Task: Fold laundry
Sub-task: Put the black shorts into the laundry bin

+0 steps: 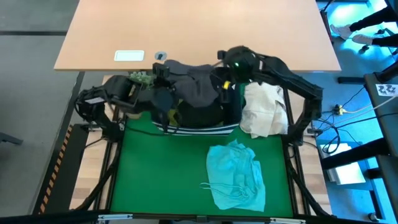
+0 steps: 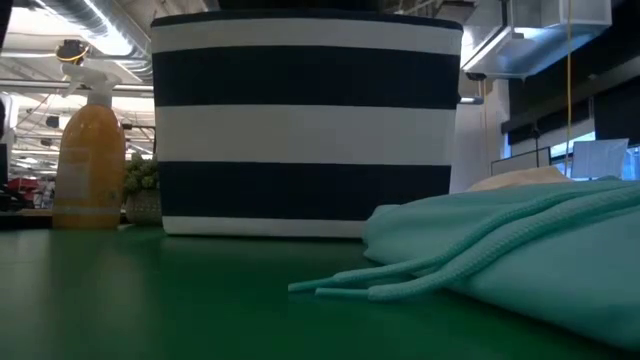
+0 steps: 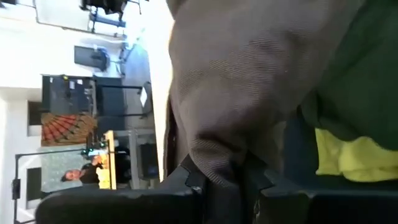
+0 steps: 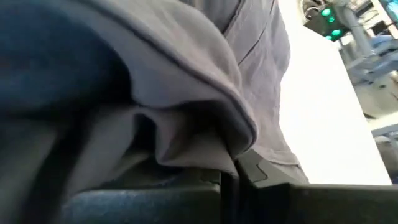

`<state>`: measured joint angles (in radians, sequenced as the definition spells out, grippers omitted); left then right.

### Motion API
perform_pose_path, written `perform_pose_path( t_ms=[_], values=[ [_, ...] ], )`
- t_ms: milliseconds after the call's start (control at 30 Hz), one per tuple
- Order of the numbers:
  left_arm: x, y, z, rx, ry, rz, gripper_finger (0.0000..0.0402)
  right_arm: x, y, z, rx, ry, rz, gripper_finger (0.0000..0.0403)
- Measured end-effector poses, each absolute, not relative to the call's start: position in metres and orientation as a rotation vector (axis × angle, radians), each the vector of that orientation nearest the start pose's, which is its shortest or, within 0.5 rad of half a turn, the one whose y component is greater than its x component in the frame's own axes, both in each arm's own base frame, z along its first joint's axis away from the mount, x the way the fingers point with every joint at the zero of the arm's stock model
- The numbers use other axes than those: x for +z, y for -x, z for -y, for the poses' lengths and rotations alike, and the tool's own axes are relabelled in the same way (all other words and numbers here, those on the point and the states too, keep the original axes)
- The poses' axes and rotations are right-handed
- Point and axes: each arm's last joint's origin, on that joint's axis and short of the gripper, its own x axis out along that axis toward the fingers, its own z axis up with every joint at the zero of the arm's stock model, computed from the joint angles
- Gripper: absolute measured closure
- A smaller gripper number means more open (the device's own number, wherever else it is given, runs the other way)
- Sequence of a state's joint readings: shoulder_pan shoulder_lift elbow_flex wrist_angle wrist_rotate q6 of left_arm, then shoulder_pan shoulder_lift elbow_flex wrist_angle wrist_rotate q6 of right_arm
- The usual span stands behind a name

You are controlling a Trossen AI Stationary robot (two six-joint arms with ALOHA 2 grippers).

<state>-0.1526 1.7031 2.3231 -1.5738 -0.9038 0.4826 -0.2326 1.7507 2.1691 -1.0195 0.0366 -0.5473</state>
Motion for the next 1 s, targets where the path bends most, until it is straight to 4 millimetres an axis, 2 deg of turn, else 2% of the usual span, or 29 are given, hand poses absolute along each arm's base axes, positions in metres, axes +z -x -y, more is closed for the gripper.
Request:
perform_pose_path(
  t_ms=[200,433,633,800,900,1000],
  values=[
    [0.484,-0.271,-0.013,0.433,-0.822,-1.069,0.0372,0.415,-0.350,0.115,-0.016,0.423,-0.709,0.0403],
    [0.457,-0.287,-0.031,0.380,-0.813,-1.170,0.0372,0.366,-0.353,0.138,0.002,0.432,-0.799,0.0403],
    [0.420,-0.307,-0.040,0.305,-0.821,-1.243,0.0372,0.350,-0.350,0.150,-0.017,0.462,-0.843,0.0403],
    [0.390,-0.314,-0.043,0.223,-0.779,-1.309,0.0372,0.339,-0.344,0.152,0.013,0.462,-0.926,0.0400],
    [0.376,-0.317,-0.043,0.159,-0.745,-1.328,0.0372,0.333,-0.339,0.151,0.056,0.433,-0.978,0.0379],
    [0.365,-0.318,-0.046,0.096,-0.663,-1.336,0.0367,0.330,-0.335,0.148,0.098,0.401,-1.013,0.0336]
  ],
)
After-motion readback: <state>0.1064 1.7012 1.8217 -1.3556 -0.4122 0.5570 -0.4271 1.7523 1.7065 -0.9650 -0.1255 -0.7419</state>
